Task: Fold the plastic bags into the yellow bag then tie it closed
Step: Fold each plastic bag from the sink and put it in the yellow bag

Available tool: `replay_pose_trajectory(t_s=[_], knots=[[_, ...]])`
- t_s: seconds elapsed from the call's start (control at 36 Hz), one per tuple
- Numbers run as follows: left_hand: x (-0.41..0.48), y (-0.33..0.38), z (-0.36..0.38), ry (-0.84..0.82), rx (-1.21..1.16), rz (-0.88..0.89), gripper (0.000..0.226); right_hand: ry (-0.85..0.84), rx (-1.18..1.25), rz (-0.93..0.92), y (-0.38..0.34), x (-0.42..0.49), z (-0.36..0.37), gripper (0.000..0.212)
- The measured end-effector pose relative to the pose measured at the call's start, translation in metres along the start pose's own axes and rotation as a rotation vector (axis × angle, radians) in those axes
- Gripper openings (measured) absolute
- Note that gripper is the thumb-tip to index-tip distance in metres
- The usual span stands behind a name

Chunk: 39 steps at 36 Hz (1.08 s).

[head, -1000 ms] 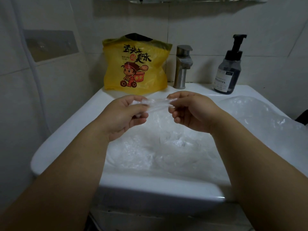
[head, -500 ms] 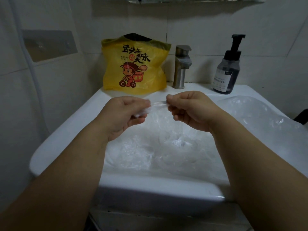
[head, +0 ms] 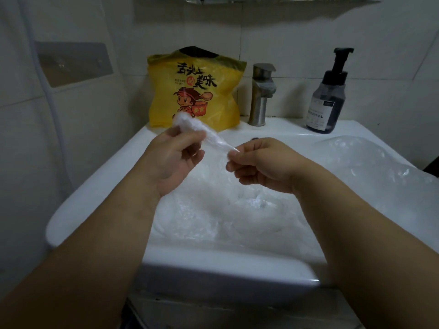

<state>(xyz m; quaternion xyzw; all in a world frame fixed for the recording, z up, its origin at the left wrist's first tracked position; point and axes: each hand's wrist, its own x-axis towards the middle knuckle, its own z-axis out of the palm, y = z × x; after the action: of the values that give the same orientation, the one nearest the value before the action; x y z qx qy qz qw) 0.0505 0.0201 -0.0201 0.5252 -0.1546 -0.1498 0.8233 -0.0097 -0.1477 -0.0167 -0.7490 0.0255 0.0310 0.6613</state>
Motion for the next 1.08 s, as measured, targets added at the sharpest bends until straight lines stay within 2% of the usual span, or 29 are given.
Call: replay_pose_trajectory(t_s=[0.06,0.11,0.14,0.19,0.28,0.42,0.47,0.56,0.75,0.86,1.08], knots=[[0.000,-0.002,0.003,-0.067,0.003,-0.068,0.038,0.009,0.020,-0.056,0.002,0.002,0.010,0.014],[-0.003,-0.010,0.006,-0.159,0.246,-0.168,0.061,-0.017,0.027,-0.102,0.003,0.002,0.019,0.017],[-0.005,-0.014,0.008,-0.214,0.371,-0.200,0.064,-0.031,0.030,-0.116,0.003,0.002,0.023,0.018],[-0.006,-0.020,0.014,-0.239,0.463,-0.213,0.058,-0.035,0.022,-0.131,0.003,0.001,0.026,0.018],[-0.004,-0.022,0.019,-0.178,0.416,-0.199,0.046,-0.036,-0.046,-0.149,0.003,0.001,0.028,0.022],[-0.003,-0.017,0.017,-0.180,0.345,-0.173,0.053,-0.048,-0.081,-0.174,0.001,-0.001,0.024,0.024],[0.000,-0.012,0.015,-0.134,0.261,-0.127,0.055,-0.055,-0.075,-0.149,-0.001,-0.003,0.021,0.020],[0.005,-0.005,0.010,0.039,0.141,-0.067,0.053,-0.067,-0.070,-0.110,-0.001,-0.004,0.018,0.016],[0.010,-0.009,0.000,0.394,0.322,0.049,0.038,-0.107,-0.051,-0.047,0.000,-0.004,0.012,0.016],[0.013,-0.012,-0.004,0.479,0.461,0.122,0.038,-0.116,-0.056,-0.026,0.001,-0.004,0.010,0.015],[0.000,-0.009,0.003,0.501,0.711,0.197,0.044,-0.046,-0.055,-0.014,0.006,-0.006,0.005,0.015]])
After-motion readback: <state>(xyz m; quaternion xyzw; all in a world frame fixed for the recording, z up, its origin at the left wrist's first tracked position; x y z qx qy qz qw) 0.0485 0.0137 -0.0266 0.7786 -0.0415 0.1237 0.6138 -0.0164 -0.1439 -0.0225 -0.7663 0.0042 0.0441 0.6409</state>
